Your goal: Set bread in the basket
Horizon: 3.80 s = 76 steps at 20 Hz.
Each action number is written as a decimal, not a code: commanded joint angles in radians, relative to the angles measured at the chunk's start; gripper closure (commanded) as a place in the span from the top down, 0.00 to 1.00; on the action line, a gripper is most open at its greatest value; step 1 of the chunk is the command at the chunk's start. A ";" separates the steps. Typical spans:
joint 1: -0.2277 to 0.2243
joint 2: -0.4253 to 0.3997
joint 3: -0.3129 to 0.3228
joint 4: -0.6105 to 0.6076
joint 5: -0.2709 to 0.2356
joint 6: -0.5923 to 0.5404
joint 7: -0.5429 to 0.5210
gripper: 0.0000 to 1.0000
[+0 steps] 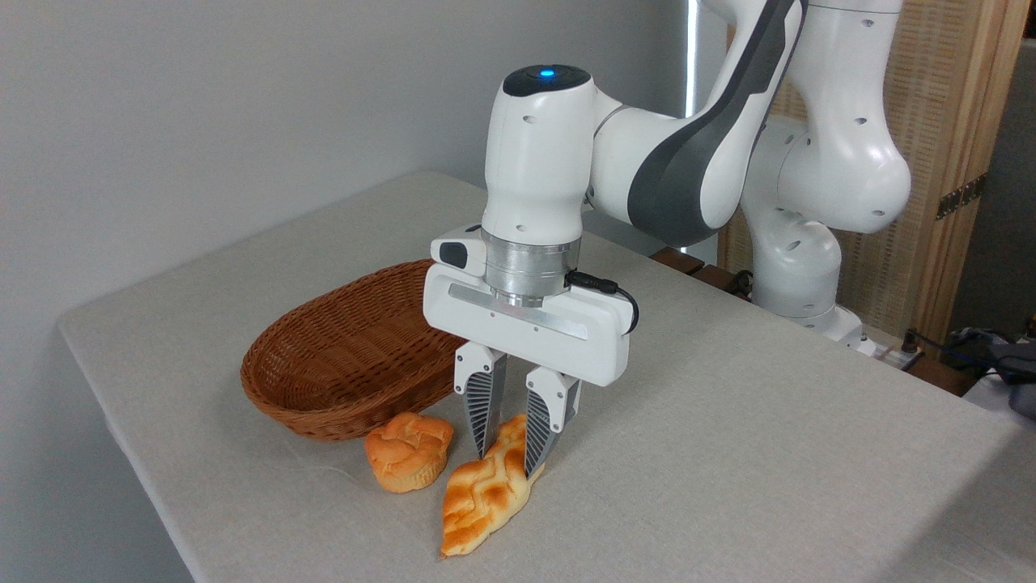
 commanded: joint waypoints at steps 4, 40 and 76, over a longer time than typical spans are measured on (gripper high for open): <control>-0.008 -0.006 0.021 0.025 0.004 -0.012 0.013 0.42; -0.050 0.069 -0.296 0.350 -0.180 -0.282 -0.085 0.86; 0.055 0.123 -0.118 0.772 -0.063 -0.807 0.261 1.00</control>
